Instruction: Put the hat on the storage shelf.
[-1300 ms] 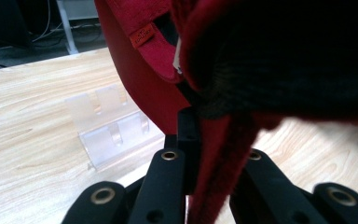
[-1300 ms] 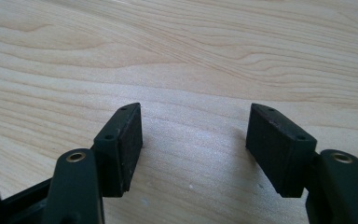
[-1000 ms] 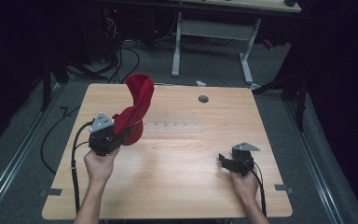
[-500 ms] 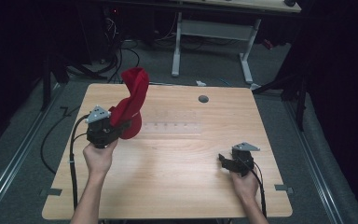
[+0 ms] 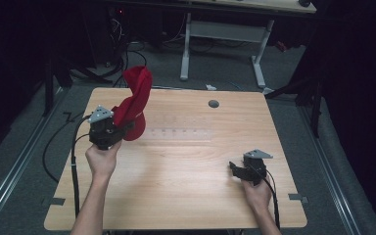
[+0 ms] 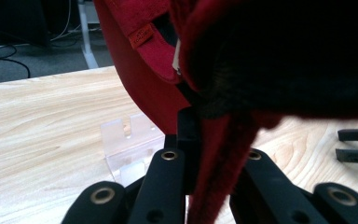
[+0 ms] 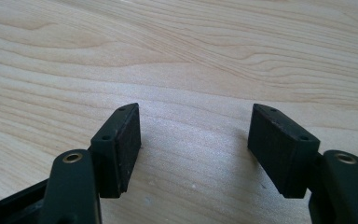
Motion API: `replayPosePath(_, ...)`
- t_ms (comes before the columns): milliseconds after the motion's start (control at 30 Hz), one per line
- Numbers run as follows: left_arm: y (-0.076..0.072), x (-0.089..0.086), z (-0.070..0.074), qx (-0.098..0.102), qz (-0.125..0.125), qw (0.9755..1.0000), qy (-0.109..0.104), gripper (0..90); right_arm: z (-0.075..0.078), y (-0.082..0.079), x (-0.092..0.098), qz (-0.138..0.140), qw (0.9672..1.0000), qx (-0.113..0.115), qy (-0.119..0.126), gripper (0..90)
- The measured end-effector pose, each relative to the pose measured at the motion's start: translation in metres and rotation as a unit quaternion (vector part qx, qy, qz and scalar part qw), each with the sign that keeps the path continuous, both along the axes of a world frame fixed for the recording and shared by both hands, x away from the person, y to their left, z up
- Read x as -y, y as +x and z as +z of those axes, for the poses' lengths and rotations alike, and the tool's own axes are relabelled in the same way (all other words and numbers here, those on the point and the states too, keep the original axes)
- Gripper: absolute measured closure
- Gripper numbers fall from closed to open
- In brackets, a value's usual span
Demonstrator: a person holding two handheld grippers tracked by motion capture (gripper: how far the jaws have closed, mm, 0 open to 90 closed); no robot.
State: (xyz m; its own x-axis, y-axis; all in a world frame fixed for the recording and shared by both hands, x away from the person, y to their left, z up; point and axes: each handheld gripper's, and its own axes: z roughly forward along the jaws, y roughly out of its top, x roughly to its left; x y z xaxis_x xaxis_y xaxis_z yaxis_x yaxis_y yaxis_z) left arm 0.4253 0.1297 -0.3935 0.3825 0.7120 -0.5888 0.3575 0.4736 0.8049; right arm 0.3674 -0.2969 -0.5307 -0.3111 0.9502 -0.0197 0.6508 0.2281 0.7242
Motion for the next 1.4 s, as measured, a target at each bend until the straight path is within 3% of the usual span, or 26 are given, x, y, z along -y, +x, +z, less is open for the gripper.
replayPosePath(100,0.006,-0.001,0.0,-0.001,-0.001,0.9999,-0.013,85.7,0.0,0.0,0.0,0.001,1.0,0.0,0.0,34.7)
replayPosePath(200,0.013,0.002,-0.003,0.0,0.003,1.0,0.003,85.7,0.0,0.0,0.0,0.001,1.0,0.0,0.001,34.7)
replayPosePath(867,0.044,0.009,-0.028,-0.001,0.036,0.9992,0.019,85.6,0.0,-0.001,-0.001,0.002,1.0,0.0,0.001,34.7)
replayPosePath(1400,0.05,0.017,-0.04,0.008,0.05,0.998,0.037,85.6,0.0,-0.001,-0.001,0.003,1.0,0.0,0.001,34.5)
